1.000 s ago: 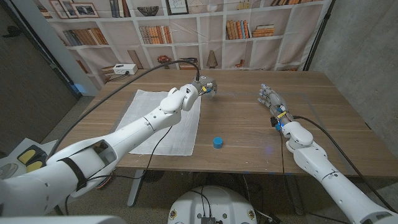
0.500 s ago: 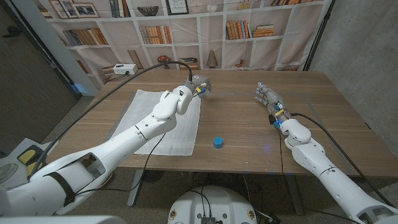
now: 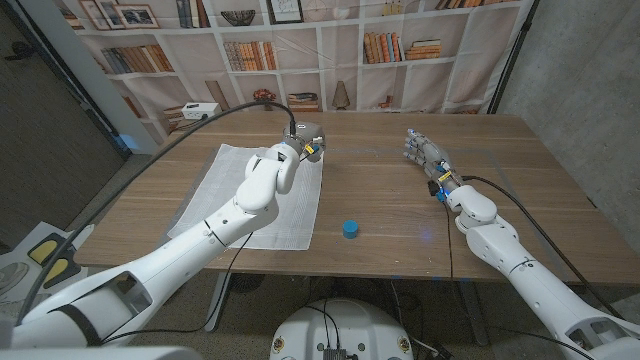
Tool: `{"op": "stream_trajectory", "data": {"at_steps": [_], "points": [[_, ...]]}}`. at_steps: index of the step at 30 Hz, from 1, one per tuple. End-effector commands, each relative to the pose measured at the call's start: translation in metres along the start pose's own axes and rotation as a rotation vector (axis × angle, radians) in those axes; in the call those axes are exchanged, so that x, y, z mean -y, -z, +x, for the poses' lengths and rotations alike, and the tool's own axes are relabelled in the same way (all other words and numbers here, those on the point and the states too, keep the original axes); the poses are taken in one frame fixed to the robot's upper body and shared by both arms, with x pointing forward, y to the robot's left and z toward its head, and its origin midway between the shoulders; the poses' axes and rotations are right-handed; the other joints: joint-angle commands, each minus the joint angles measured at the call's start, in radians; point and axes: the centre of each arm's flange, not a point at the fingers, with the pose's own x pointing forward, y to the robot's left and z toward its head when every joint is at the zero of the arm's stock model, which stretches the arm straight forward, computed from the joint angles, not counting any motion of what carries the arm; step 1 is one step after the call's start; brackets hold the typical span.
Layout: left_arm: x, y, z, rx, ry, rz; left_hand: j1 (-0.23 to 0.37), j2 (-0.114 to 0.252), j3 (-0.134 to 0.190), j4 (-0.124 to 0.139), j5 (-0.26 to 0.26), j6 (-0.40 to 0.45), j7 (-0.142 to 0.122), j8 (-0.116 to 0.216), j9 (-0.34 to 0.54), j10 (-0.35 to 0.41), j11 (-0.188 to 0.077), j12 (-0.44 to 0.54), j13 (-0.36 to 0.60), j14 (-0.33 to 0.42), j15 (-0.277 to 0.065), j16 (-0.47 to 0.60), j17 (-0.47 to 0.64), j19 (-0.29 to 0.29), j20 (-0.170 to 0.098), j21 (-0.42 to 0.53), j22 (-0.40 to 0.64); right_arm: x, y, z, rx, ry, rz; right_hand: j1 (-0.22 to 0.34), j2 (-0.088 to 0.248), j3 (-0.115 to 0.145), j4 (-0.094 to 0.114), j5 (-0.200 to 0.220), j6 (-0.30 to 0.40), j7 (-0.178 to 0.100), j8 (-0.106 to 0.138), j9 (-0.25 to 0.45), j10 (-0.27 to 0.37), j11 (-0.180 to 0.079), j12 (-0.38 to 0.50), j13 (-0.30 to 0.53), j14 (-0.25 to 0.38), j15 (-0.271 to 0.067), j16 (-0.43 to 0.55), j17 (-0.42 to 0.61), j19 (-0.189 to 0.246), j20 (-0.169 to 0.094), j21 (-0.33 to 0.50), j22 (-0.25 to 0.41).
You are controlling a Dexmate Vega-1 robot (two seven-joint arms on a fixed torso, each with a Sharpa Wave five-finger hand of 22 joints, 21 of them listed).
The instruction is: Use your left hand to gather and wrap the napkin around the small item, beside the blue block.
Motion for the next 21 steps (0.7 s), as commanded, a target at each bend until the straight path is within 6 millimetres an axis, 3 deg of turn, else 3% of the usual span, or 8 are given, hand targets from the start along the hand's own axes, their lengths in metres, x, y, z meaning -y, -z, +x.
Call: {"op": "stream_trajectory", "data": {"at_steps": [1,12,21], "points": [[0.003,0.018,-0.036,-0.145,0.013,-0.015,0.172,0.182,0.026,0.029,0.007,0.1,0.089,0.008,0.003,0.04,-0.041,0.003,0.049,0.082,-0.205,0.0,0.009,-0.008,-0.002,0.013,0.004,-0.006,-0.005,0.016,0.01,-0.069,-0.013,-0.001,0.001,0.003,-0.001,0.003,0.009,0.002,-0.004,0.004,0.007,-0.001,-0.002,0.005,0.008,0.002,0.004,0.003,0.01,-0.002,0.005,0.004],[0.013,0.034,-0.056,-0.263,0.052,-0.033,0.174,0.18,0.023,0.029,0.007,0.1,0.089,0.007,0.004,0.04,-0.042,0.002,0.061,0.085,-0.205,-0.001,0.018,-0.015,-0.002,0.035,0.007,-0.009,-0.007,0.026,0.012,-0.119,-0.019,0.0,0.001,0.003,-0.002,0.003,0.01,0.002,-0.005,0.005,0.01,0.0,-0.003,0.005,0.008,0.002,0.003,0.004,0.01,-0.002,0.005,0.004],[0.022,0.048,-0.06,-0.341,0.094,-0.031,0.176,0.18,0.022,0.03,0.008,0.101,0.092,0.007,0.005,0.042,-0.042,0.002,0.071,0.085,-0.205,-0.004,0.025,-0.024,-0.001,0.051,0.009,-0.011,-0.005,0.032,0.012,-0.144,-0.016,0.0,0.001,0.003,-0.002,0.003,0.011,0.002,-0.005,0.005,0.013,0.0,-0.003,0.005,0.009,0.002,0.004,0.004,0.01,-0.002,0.005,0.004]]}}
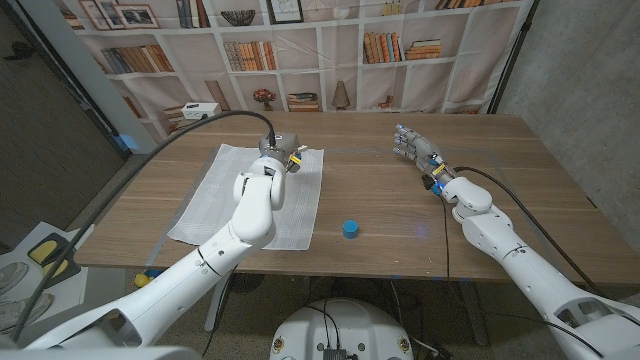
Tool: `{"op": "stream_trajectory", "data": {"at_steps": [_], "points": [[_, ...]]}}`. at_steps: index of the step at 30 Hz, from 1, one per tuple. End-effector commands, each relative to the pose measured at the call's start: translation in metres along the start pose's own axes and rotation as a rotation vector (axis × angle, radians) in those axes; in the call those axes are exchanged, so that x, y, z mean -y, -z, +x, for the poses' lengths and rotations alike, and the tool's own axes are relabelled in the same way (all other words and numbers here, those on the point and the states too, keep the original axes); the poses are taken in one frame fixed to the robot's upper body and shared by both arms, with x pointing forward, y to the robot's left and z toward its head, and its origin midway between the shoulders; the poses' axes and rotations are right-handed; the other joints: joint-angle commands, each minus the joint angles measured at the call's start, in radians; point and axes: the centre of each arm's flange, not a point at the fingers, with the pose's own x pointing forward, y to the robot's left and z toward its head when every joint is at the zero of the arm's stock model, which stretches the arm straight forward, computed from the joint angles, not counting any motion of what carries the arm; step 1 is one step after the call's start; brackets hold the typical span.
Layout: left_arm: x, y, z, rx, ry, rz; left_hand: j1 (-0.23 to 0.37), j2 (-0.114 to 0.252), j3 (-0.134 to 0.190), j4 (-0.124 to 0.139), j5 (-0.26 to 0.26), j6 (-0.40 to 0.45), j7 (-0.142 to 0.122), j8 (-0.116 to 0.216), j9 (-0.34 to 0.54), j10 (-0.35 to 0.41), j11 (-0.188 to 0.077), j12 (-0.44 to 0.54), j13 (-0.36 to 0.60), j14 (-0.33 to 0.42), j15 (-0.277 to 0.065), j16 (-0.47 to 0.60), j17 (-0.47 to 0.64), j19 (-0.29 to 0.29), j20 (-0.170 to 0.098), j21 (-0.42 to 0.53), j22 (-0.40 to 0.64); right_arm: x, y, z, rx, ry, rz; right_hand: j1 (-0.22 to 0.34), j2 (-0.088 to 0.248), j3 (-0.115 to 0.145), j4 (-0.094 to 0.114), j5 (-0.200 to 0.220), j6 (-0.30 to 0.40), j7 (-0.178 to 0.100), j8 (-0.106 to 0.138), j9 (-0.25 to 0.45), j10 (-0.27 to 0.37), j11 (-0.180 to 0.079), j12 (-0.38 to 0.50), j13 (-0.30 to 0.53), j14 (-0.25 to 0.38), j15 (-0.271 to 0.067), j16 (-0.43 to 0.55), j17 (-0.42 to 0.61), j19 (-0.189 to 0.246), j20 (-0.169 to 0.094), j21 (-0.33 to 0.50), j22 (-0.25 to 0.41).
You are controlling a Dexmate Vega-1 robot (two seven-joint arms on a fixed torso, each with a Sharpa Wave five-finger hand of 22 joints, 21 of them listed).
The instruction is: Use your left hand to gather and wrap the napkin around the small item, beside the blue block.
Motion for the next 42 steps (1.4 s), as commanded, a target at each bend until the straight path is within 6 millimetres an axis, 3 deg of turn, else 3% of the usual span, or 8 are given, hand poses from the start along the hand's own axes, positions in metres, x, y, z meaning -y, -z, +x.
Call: {"op": "stream_trajectory", "data": {"at_steps": [1,26,42], "points": [[0.012,0.022,-0.008,-0.12,0.047,-0.005,0.176,0.18,0.023,0.028,0.008,0.103,0.091,0.007,0.004,0.043,-0.04,0.004,0.036,0.085,-0.205,-0.002,0.007,-0.004,0.0,0.011,0.003,-0.002,0.001,0.01,0.002,-0.04,0.0,0.0,0.001,0.003,-0.002,0.003,0.007,-0.003,-0.002,0.005,0.006,0.0,-0.003,0.005,0.008,0.002,0.003,0.004,0.01,-0.002,0.005,0.004],[0.032,0.058,0.015,-0.229,0.129,0.028,0.176,0.177,0.02,0.03,0.008,0.11,0.088,0.007,0.004,0.046,-0.037,-0.001,0.059,0.089,-0.204,-0.008,0.024,-0.023,-0.004,0.051,0.001,-0.005,0.005,0.013,-0.007,-0.053,0.008,-0.001,0.0,0.002,-0.002,0.003,0.007,-0.003,-0.003,0.005,0.008,-0.001,-0.005,0.005,0.01,0.002,0.003,0.005,0.011,-0.002,0.005,0.004],[0.056,0.054,0.039,-0.218,0.195,0.049,0.176,0.175,0.019,0.029,0.009,0.107,0.09,0.004,0.005,0.048,-0.037,-0.005,0.073,0.09,-0.204,-0.015,0.033,-0.032,-0.004,0.076,-0.003,-0.005,0.007,0.009,-0.02,-0.038,0.008,-0.001,0.0,0.002,-0.002,0.003,0.007,-0.003,-0.004,0.005,0.008,0.001,-0.006,0.005,0.009,0.002,0.003,0.006,0.01,-0.001,0.005,0.004]]}}
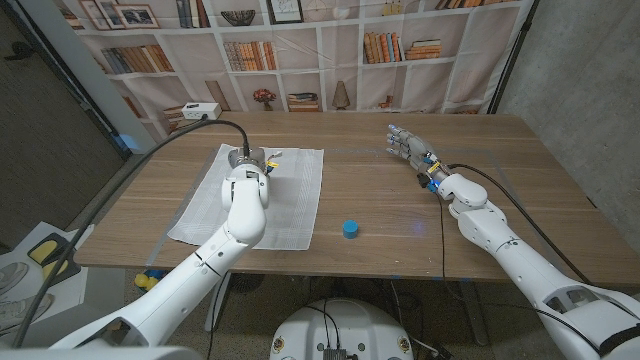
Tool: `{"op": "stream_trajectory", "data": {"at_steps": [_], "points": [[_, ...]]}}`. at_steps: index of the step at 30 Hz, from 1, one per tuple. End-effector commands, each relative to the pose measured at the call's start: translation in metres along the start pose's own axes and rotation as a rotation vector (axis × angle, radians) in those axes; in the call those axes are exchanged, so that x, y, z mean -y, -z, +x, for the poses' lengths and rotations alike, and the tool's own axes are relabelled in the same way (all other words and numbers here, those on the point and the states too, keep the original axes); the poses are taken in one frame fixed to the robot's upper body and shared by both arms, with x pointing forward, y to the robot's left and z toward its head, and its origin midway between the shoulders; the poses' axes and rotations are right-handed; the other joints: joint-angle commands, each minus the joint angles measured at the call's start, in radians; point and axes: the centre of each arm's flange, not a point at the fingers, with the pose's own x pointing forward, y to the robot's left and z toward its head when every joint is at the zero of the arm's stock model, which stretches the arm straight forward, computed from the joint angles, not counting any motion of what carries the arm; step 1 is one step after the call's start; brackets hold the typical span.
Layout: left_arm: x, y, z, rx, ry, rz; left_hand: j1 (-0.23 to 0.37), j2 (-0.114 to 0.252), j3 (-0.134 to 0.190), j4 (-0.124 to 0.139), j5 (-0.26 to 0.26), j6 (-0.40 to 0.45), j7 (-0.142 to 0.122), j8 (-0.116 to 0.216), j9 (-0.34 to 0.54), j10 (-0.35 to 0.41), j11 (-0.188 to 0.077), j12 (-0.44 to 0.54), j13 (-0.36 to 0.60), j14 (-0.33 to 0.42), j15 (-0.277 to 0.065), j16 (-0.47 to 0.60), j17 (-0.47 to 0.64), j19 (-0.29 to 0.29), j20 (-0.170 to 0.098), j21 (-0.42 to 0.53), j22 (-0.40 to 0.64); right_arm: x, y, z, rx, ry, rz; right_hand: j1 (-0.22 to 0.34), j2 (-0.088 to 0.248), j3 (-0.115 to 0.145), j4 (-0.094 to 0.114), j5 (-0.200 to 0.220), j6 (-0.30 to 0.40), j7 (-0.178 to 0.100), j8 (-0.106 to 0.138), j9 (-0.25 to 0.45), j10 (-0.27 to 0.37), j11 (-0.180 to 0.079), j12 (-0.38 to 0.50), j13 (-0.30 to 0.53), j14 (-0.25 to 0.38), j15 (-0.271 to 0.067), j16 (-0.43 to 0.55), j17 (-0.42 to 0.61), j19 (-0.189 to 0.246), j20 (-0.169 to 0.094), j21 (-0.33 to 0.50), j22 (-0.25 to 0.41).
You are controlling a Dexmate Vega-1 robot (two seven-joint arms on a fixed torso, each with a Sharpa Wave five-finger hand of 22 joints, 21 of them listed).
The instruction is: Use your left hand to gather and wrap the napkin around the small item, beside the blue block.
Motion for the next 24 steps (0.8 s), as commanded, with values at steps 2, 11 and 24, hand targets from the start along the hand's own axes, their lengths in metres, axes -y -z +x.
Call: {"op": "stream_trajectory", "data": {"at_steps": [2,11,24], "points": [[0.014,-0.01,0.02,0.01,0.046,0.029,0.176,0.175,0.022,0.027,0.007,0.101,0.095,0.004,0.005,0.045,-0.038,0.005,0.038,0.081,-0.199,-0.002,0.006,-0.008,0.003,0.012,-0.001,0.0,0.003,-0.004,-0.013,0.013,0.004,-0.001,0.0,0.002,-0.002,0.003,0.007,-0.003,0.0,0.005,0.008,0.0,0.0,0.005,0.009,0.002,0.003,0.006,0.01,-0.002,0.005,0.004],[0.02,-0.022,0.029,0.023,0.061,0.084,0.166,0.156,0.019,0.024,0.01,0.062,0.078,-0.018,0.003,0.019,-0.041,-0.029,0.03,0.043,-0.201,-0.046,-0.008,-0.029,0.001,0.038,-0.016,0.002,0.004,-0.009,-0.014,0.031,0.004,-0.002,-0.001,0.002,-0.002,0.003,0.008,-0.003,-0.001,0.005,0.01,0.0,0.0,0.005,0.01,0.003,0.003,0.006,0.01,-0.002,0.005,0.004],[0.022,-0.032,0.036,-0.028,0.233,0.26,-0.052,0.12,-0.08,0.09,0.003,-0.094,0.013,-0.128,-0.037,-0.079,-0.063,-0.173,-0.058,-0.123,-0.187,-0.247,-0.132,-0.172,0.047,0.003,-0.162,0.003,0.003,-0.01,-0.006,0.045,0.003,-0.001,0.0,0.002,-0.002,0.003,0.007,-0.004,-0.002,0.005,0.007,-0.001,-0.003,0.005,0.012,0.003,0.003,0.007,0.01,-0.001,0.005,0.004]]}}
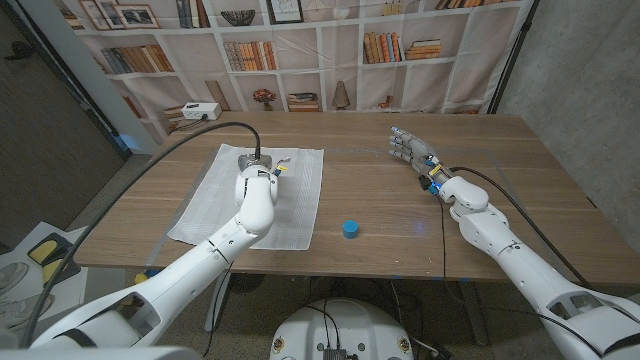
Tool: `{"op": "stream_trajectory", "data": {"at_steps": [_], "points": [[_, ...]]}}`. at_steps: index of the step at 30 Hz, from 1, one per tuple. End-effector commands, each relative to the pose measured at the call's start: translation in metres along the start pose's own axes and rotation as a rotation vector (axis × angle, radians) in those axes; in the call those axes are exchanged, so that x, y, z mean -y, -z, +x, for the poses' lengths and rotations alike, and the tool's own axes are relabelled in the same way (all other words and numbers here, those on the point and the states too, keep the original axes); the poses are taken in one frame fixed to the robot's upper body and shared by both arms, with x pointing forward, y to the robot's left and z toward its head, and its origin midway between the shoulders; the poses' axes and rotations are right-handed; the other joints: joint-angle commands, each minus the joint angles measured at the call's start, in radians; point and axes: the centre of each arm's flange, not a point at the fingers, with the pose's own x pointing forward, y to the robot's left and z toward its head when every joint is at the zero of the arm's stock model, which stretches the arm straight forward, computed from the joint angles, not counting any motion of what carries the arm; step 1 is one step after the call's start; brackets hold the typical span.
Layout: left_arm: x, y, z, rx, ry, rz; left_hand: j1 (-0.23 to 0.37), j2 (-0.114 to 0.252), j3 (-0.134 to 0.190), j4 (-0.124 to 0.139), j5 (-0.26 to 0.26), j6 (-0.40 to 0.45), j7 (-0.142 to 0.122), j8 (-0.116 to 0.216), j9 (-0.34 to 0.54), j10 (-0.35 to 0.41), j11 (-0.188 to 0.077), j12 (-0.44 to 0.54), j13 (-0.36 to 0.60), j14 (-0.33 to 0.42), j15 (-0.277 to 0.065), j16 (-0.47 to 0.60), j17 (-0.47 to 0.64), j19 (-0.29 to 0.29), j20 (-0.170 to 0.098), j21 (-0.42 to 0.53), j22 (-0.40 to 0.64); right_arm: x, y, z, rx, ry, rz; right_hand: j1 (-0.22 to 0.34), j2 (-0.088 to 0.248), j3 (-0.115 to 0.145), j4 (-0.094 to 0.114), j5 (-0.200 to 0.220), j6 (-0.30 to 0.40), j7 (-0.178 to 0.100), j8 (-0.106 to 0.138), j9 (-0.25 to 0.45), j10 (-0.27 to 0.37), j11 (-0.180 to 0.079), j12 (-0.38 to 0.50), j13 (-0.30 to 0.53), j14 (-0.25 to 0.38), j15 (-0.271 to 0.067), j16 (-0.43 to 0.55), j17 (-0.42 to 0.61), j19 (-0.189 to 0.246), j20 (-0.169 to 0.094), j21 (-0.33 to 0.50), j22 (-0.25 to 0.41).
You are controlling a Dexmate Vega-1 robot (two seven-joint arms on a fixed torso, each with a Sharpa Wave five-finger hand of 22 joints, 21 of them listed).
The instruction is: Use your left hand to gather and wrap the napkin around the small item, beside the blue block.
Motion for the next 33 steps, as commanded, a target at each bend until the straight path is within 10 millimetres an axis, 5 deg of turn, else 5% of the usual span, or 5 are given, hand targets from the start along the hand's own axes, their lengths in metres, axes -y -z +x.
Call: {"op": "stream_trajectory", "data": {"at_steps": [1,13,19,33], "points": [[0.001,-0.007,0.008,-0.024,0.159,0.111,-0.051,0.064,-0.023,0.037,-0.001,-0.048,-0.012,-0.037,-0.017,-0.027,-0.003,-0.045,-0.027,-0.064,-0.128,-0.066,-0.052,-0.053,0.019,-0.032,-0.06,0.001,-0.001,-0.002,0.007,0.012,-0.002,-0.001,0.001,0.002,-0.002,0.003,0.006,-0.004,-0.002,0.005,0.003,-0.006,-0.003,0.005,0.012,0.003,0.003,0.001,0.011,-0.002,0.005,0.004],[-0.009,0.001,-0.004,-0.002,0.108,0.05,-0.169,0.029,-0.048,0.048,-0.001,-0.311,-0.025,-0.121,-0.051,-0.139,0.03,-0.146,-0.066,-0.183,-0.099,-0.148,-0.111,-0.09,0.036,-0.073,-0.119,-0.001,-0.003,0.0,0.008,0.004,-0.008,-0.001,0.0,0.002,-0.003,0.003,0.005,-0.003,-0.003,0.005,0.003,-0.004,-0.004,0.006,0.014,0.002,0.003,0.002,0.012,-0.001,0.006,0.004],[-0.021,0.002,-0.014,0.049,0.089,-0.009,-0.21,0.009,-0.065,0.047,-0.003,-0.403,-0.032,-0.118,-0.059,-0.214,0.048,-0.182,-0.066,-0.267,-0.059,-0.179,-0.132,-0.116,0.046,-0.093,-0.122,-0.001,-0.004,-0.001,0.012,0.006,-0.007,-0.001,-0.001,0.002,-0.003,0.003,0.006,-0.003,-0.003,0.005,0.002,-0.005,-0.005,0.006,0.014,0.003,0.003,0.002,0.013,0.0,0.006,0.004],[-0.051,0.002,-0.043,0.012,-0.055,0.007,-0.25,0.01,-0.074,0.054,-0.004,-0.451,-0.035,-0.109,-0.063,-0.266,0.059,-0.202,-0.067,-0.346,-0.037,-0.194,-0.148,-0.145,0.056,-0.114,-0.122,-0.002,-0.003,-0.005,0.017,-0.001,0.002,-0.002,-0.002,0.001,-0.003,0.003,0.007,-0.003,-0.003,0.005,0.003,-0.005,-0.005,0.006,0.016,0.004,0.003,0.002,0.013,0.002,0.006,0.004]]}}
